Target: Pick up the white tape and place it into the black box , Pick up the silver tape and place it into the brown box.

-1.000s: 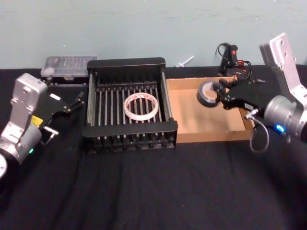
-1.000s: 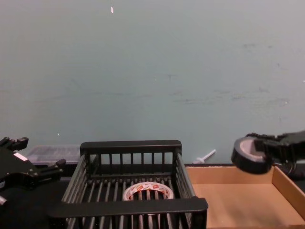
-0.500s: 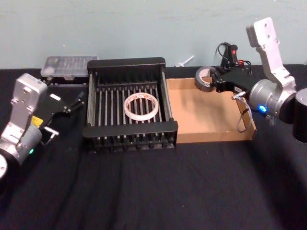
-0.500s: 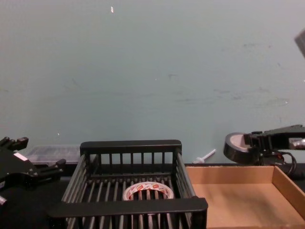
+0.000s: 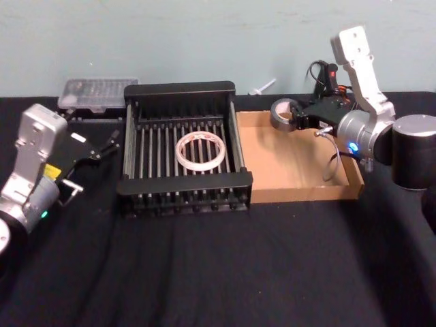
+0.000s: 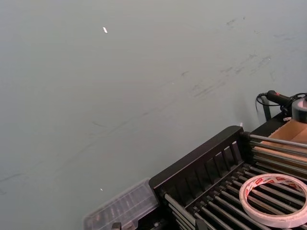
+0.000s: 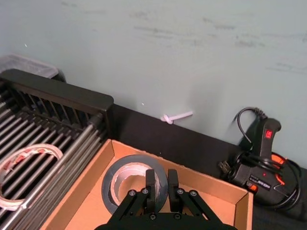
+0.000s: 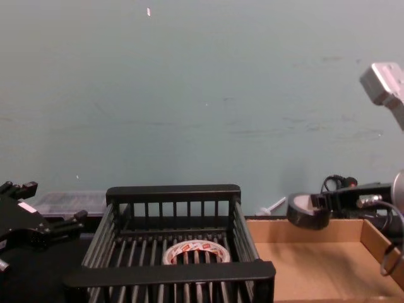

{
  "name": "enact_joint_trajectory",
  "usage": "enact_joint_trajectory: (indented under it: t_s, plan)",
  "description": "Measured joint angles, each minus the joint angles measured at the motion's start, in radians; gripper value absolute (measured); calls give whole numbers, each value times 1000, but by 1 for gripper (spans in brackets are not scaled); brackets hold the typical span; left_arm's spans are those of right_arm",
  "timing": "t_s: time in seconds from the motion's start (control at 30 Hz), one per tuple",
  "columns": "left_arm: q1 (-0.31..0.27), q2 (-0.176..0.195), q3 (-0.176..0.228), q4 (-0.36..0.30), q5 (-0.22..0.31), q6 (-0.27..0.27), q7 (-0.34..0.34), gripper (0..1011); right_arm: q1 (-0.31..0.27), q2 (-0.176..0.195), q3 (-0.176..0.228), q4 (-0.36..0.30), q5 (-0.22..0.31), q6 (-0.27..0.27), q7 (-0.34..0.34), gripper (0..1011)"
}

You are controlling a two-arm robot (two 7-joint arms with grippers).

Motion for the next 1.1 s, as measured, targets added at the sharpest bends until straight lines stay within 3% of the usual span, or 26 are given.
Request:
enact_joint_trajectory:
  t_s: [0.37, 0.97, 1.1]
  plan:
    - [0, 0, 0, 0, 0, 0, 0, 1001, 25, -26, 3, 82, -32, -4, 10, 158]
    - [0, 0, 0, 0, 0, 0, 0, 1001, 25, -30, 7, 88, -45, -4, 18, 160]
    - [0, 0, 0, 0, 0, 0, 0, 1001, 25, -29, 7, 88, -44, -4, 18, 263]
